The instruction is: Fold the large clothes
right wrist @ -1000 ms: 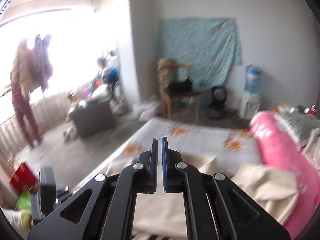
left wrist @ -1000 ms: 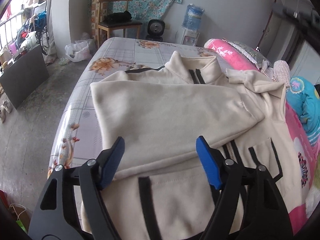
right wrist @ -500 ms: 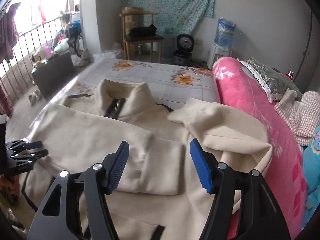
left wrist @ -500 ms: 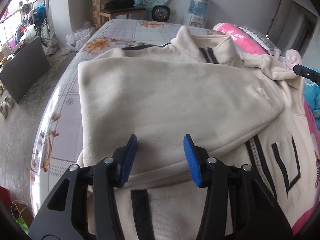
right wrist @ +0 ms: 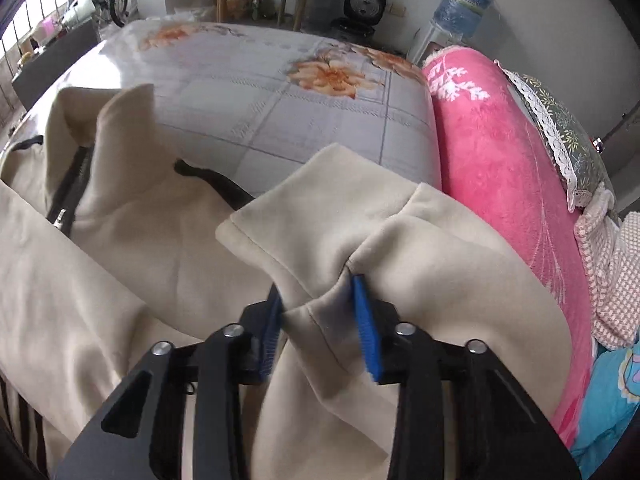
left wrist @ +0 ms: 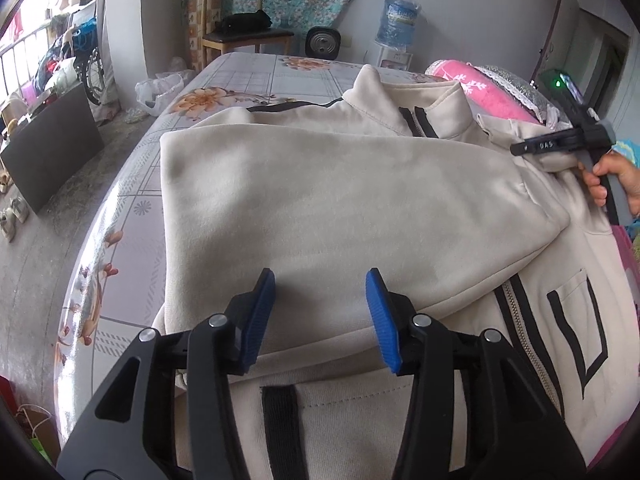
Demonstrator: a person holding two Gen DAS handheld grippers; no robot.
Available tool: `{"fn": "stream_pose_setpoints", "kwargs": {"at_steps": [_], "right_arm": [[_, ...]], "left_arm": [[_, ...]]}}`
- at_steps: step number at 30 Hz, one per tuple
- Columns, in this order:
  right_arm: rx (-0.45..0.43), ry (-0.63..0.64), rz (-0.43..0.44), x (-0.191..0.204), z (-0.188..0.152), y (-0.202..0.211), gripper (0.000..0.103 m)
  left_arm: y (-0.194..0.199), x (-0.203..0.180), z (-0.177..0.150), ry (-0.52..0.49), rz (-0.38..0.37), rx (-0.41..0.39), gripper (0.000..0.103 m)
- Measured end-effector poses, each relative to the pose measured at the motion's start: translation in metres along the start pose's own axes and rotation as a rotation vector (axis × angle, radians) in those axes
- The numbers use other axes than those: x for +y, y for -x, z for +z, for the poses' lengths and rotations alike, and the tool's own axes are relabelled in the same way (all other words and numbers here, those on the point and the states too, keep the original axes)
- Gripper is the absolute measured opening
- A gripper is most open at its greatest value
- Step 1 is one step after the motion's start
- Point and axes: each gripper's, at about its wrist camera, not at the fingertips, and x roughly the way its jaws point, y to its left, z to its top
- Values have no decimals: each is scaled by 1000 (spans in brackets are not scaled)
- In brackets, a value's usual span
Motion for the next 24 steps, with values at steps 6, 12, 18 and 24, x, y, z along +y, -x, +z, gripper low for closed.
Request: {"fn": "stream_pose_setpoints", "kwargs": {"at_steps": [6, 12, 18, 24], "right_arm": [[-189, -265, 179, -41, -10, 63, 17], [-422, -337, 391, -26, -10, 172, 17], [-490, -234, 573, 75, -3, 226, 19], [-258, -43, 667, 203, -19, 176, 64]], "left_arm": [[0, 0, 0, -3, 4, 1, 45], [1, 6, 1, 35, -33, -2, 45], [32, 24, 1, 117, -87, -9, 45], [73, 39, -11, 131, -130, -25, 45]]}}
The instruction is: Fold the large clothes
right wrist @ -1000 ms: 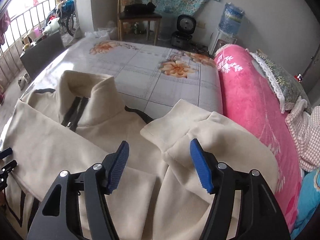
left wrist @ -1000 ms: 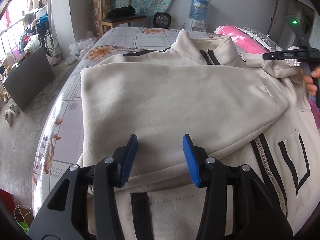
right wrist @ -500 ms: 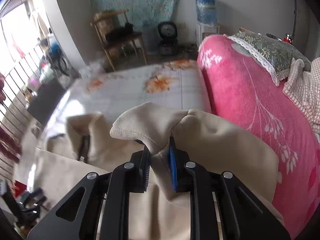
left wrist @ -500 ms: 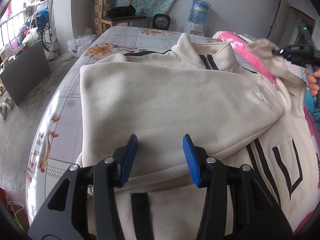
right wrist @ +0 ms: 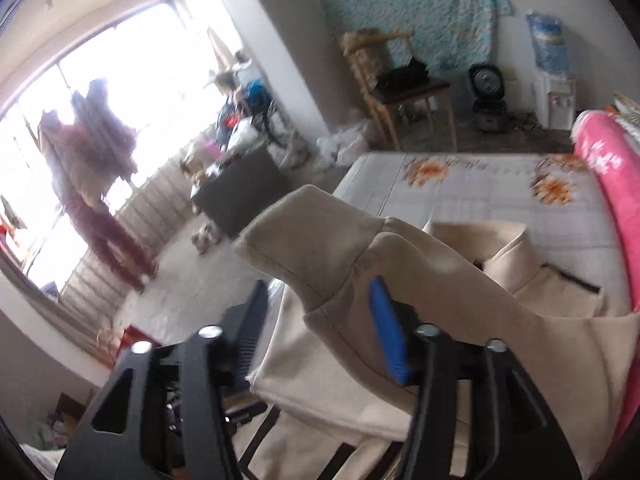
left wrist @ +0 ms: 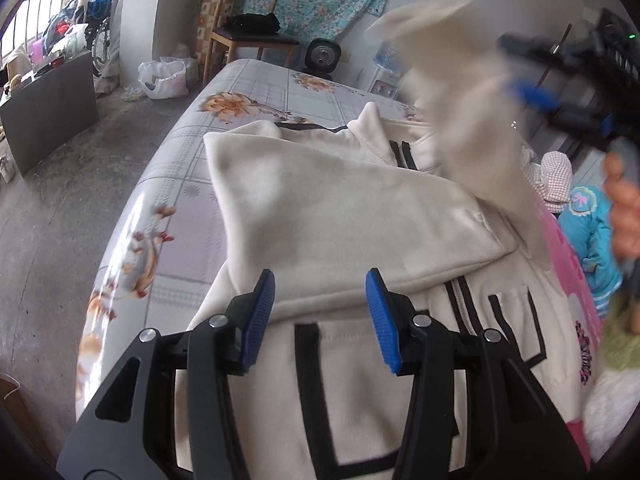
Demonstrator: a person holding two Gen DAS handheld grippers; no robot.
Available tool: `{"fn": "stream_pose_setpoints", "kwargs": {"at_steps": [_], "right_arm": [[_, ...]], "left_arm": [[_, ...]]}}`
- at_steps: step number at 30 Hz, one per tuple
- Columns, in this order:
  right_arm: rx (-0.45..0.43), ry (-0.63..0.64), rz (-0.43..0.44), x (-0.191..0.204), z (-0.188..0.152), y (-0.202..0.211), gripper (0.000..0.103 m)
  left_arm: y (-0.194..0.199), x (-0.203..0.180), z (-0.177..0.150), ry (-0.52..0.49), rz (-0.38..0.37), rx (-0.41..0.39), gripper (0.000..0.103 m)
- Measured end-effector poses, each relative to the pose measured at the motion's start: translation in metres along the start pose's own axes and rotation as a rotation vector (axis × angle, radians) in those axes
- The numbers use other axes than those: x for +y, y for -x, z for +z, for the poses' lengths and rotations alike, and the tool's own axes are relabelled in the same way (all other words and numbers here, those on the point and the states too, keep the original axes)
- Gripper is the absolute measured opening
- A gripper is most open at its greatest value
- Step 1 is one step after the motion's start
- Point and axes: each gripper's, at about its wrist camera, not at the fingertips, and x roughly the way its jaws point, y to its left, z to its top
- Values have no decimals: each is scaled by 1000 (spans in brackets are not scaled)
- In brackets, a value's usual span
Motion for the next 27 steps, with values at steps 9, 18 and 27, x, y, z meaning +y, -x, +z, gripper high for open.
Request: {"fn": "stream_pose_setpoints", "kwargs": {"at_steps": [9, 18, 27], "right_arm": [[-12, -206, -197, -94, -60, 59, 64], [-49, -369, -388, -181, -128, 139, 64], [113, -168, -523, -178, -171, 104, 63]], "left_arm": [[-8, 6, 21, 46, -40, -5, 45], [-102, 11, 73, 109, 92, 145, 44], [-100, -2, 81, 30, 187, 108, 3]]}}
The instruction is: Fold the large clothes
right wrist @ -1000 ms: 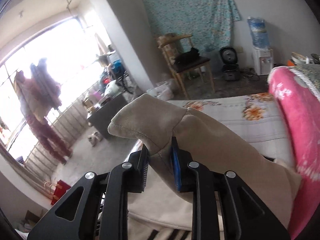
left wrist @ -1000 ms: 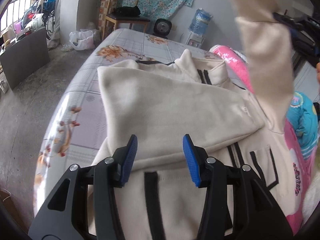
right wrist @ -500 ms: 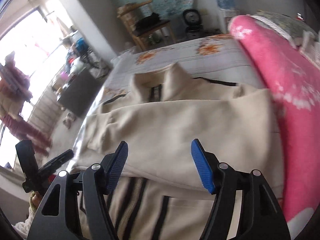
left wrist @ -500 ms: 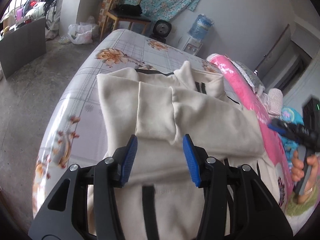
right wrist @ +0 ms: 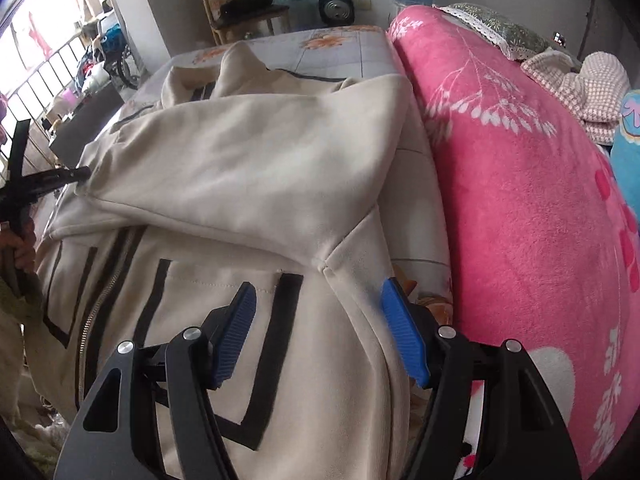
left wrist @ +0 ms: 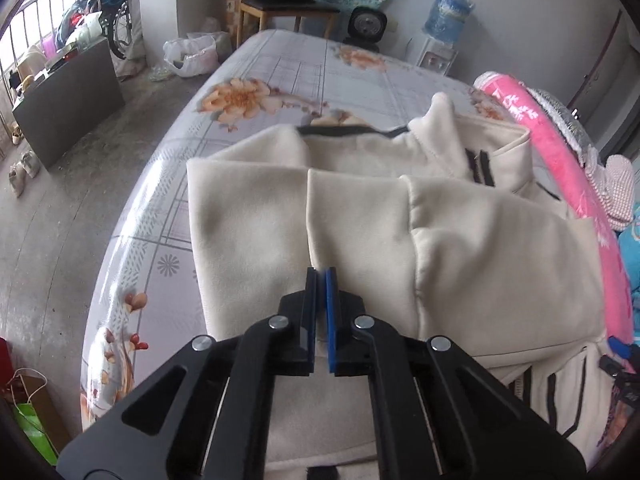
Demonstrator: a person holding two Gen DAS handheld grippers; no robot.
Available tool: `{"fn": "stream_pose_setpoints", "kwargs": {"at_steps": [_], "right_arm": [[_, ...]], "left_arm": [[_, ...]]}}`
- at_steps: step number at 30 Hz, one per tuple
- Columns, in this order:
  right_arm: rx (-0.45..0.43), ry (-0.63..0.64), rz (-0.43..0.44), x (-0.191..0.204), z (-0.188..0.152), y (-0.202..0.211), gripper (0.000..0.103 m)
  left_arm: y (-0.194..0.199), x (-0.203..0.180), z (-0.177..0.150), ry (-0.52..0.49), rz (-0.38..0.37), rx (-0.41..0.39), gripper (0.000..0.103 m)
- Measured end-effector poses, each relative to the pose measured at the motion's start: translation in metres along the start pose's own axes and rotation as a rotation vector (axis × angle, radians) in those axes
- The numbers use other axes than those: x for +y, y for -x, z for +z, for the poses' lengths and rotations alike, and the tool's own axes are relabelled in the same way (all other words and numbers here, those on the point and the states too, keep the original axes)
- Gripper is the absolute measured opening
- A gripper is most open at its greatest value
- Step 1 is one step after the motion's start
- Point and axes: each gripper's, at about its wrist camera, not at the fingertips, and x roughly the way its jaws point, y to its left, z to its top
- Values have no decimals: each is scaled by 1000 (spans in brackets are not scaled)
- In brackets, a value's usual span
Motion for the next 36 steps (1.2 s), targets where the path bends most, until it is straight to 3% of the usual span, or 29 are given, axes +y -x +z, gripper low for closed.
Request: {"fn": "stream_pose_setpoints", "kwargs": {"at_steps": [2, 4, 5, 7, 9, 11, 13, 16, 19, 24, 27, 29, 32, 36], "right_arm": [[-5, 11, -61, -1, 0, -4, 43], [-17, -23, -65, -9, 4, -3, 27], [-24, -43, -49, -13, 4, -1, 21], [-38, -71, -33, -20, 4, -1, 17], [-42, -77, -34, -22, 3, -2, 12], [-64, -110, -20, -27, 2, -1, 9], [-94, -127, -27, -29, 3, 8, 8], [-126, -156, -38, -34, 3, 15, 8], [-117, -164, -82, -39, 0, 5, 8], [-98, -141, -75, -36, -4, 7, 10], [-107, -113, -95, -36, -3, 28, 25], [-129, -116, -103, -39, 0, 43, 41], [-176, -128, -86, -37, 10, 60, 46], [-212, -118, 17, -18, 27, 54, 53]], "left_arm": [[24, -3, 1, 1, -33, -49, 3], [51, -2, -1, 34, -104, -87, 3], [64, 0, -4, 50, -133, -107, 3], [73, 4, -11, 57, -117, -115, 3], [57, 9, -22, 42, -58, -58, 3], [33, 24, -33, 112, -67, 47, 3], [33, 32, -37, 160, -106, 41, 3], [47, 24, -35, 132, -121, -21, 3], [38, 14, -36, 82, -72, -14, 3], [18, 13, -51, 16, -8, 13, 4], [22, 15, -53, 7, -21, -8, 4], [23, 17, -52, 1, -30, -3, 7], [34, 23, -50, 28, -21, -47, 7], [51, 27, -45, 57, -37, -123, 8]]}}
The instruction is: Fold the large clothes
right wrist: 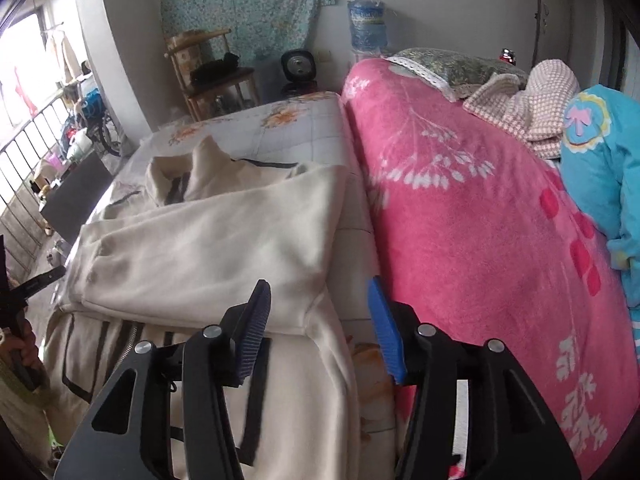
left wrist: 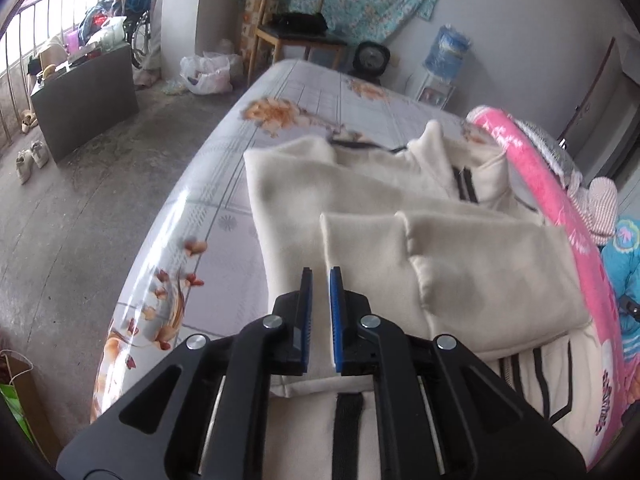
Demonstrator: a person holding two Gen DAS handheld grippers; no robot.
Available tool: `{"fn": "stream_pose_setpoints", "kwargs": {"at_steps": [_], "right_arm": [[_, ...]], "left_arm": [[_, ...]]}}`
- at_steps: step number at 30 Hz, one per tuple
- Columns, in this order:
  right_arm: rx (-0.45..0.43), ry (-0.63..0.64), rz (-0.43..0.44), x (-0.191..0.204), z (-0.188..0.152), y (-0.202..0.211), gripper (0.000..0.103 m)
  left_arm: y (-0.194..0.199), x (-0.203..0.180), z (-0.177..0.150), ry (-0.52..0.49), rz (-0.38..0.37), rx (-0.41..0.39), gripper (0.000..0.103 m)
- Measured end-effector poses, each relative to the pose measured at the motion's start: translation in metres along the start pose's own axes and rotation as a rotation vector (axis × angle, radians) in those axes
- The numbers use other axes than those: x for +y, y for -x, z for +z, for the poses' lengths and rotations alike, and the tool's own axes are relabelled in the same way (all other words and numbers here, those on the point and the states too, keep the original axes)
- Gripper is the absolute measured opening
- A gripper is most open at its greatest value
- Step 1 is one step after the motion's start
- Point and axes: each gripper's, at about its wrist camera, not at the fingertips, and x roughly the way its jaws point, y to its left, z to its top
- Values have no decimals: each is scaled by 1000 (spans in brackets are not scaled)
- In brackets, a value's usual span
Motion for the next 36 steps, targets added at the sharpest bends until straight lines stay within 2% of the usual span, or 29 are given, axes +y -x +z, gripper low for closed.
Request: {"fn": "stream_pose_setpoints", "kwargs": {"at_steps": [3, 4, 5, 6, 7, 8, 9, 10, 12, 14, 15, 17, 22, 23, 26, 30, 36], "right_arm": [[36, 39, 60, 28, 4, -29, 56], [36, 39, 60, 28, 4, -29, 59], [57, 61, 87, 43, 4, -48, 63], [76, 73, 93, 50, 3, -61, 64], [101, 87, 74, 55, 1, -74, 65], [142, 101, 40, 58, -2, -90, 68], [195, 106, 12, 58, -6, -105, 70], [226, 110, -12, 58, -10, -115, 71], [215, 132, -59, 67, -11, -105, 71], [201, 126, -57, 74, -13, -86, 71], [185, 118, -30, 75, -17, -73, 71], [170, 113, -23, 80, -30, -52, 80], [190, 96, 0, 97, -80, -12, 86], [190, 96, 0, 97, -80, -12, 87], [219, 94, -17, 118, -123, 4, 88], [219, 99, -44, 134, -159, 13, 91], [212, 133, -77, 137, -188, 18, 94]], "left_arm": [[-3, -13, 2, -23, -65, 22, 17], [-6, -19, 1, -36, -89, 39, 23], [-13, -26, -2, -55, -112, 66, 34], [-20, -32, -5, -71, -116, 95, 40], [-28, -35, -8, -83, -101, 122, 50], [-37, -37, -13, -92, -72, 153, 52], [-35, -40, -15, -112, -63, 118, 55], [-36, -42, -16, -127, -52, 123, 61], [-33, -43, -17, -133, -39, 135, 63], [-23, -39, -17, -126, -17, 128, 73], [-16, -36, -19, -123, -6, 113, 74], [1, -27, -24, -119, 5, 94, 75], [39, -9, -54, -119, 33, 114, 80], [46, -6, -63, -125, 43, 121, 84], [67, 0, -90, -146, 63, 132, 84], [92, 8, -128, -174, 102, 128, 84], [123, 26, -176, -157, 136, 103, 84]]}}
